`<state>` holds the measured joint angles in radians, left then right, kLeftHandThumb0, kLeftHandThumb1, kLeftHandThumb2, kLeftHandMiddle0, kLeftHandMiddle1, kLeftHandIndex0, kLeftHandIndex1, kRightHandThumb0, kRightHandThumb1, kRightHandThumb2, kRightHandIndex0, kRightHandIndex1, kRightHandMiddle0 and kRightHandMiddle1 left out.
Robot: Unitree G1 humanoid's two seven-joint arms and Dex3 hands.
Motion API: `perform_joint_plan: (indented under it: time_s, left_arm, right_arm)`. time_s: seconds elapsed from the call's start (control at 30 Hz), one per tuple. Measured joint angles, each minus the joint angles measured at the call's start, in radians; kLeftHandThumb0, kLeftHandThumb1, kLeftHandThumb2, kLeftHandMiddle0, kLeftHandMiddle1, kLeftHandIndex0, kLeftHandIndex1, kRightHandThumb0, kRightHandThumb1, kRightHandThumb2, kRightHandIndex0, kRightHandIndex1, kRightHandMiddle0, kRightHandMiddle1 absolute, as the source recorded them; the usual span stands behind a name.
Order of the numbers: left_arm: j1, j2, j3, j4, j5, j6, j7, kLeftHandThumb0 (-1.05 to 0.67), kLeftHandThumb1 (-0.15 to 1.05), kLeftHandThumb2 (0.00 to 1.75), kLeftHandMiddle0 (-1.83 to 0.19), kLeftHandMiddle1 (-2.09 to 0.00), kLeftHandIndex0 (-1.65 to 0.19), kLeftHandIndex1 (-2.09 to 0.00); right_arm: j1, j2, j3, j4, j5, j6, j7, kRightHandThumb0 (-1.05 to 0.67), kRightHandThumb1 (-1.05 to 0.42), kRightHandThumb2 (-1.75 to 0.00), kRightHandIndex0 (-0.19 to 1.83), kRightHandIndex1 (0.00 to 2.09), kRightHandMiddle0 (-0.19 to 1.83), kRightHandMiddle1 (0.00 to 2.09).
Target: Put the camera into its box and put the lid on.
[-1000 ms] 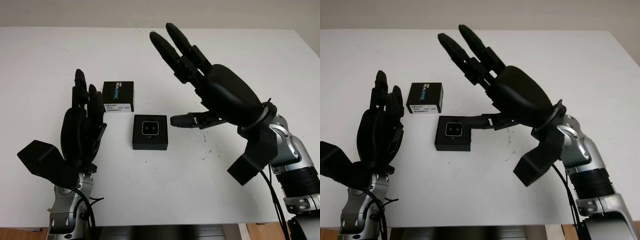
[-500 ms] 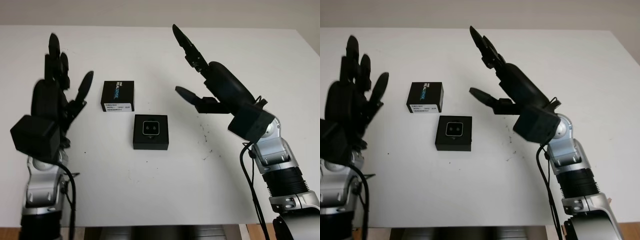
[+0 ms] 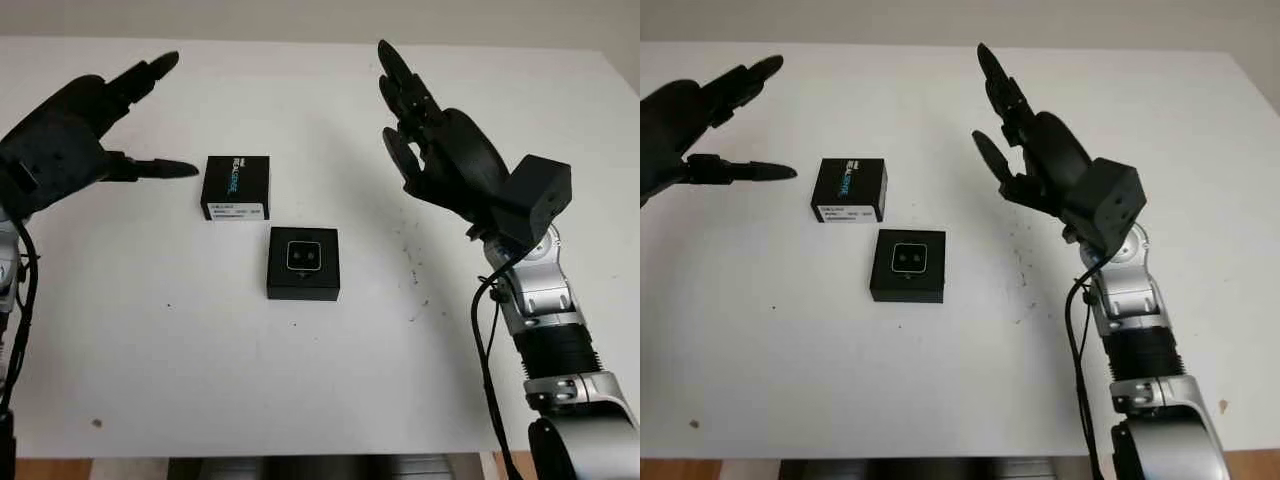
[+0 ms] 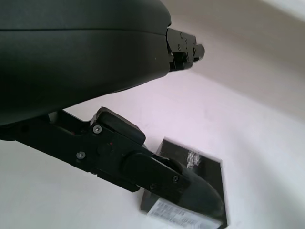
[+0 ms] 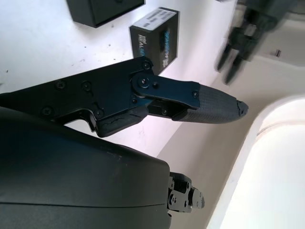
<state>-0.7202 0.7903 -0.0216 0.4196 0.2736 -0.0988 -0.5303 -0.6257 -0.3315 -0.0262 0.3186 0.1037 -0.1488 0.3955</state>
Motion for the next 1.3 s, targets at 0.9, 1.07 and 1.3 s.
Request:
perform_joint_plan:
  time_s: [0.9,1.07,1.3]
  left_arm:
    - [-0.092,-0.103,-0.153,0.351,0.097,-0.191,0.059,-0.88,0.88,0.06,0.19,0.0,0.19,0.0]
    - [-0.16,-0.118,-0.16,0.448,0.115,-0.223,0.118,-0.88,0.89,0.05,0.19,-0.01,0.19,0.0]
    - [-0.208,-0.137,-0.191,0.552,0.152,-0.24,0.167,-0.85,0.86,0.05,0.19,-0.04,0.19,-0.02]
  right_arm:
    - [0.021,0.015,-0.033,-0.016,0.004,0.015,-0.013,-0.7,-1.05,-0.6,-0.18,0.02,-0.16,0.04]
    - [0.033,0.016,-0.022,-0.019,-0.034,0.0,-0.029,-0.72,-1.05,-0.61,-0.16,0.04,-0.15,0.05]
    - [0.046,0.018,-0.018,-0.048,-0.055,0.001,-0.042,-0.7,-1.05,-0.63,-0.16,0.04,-0.15,0.05]
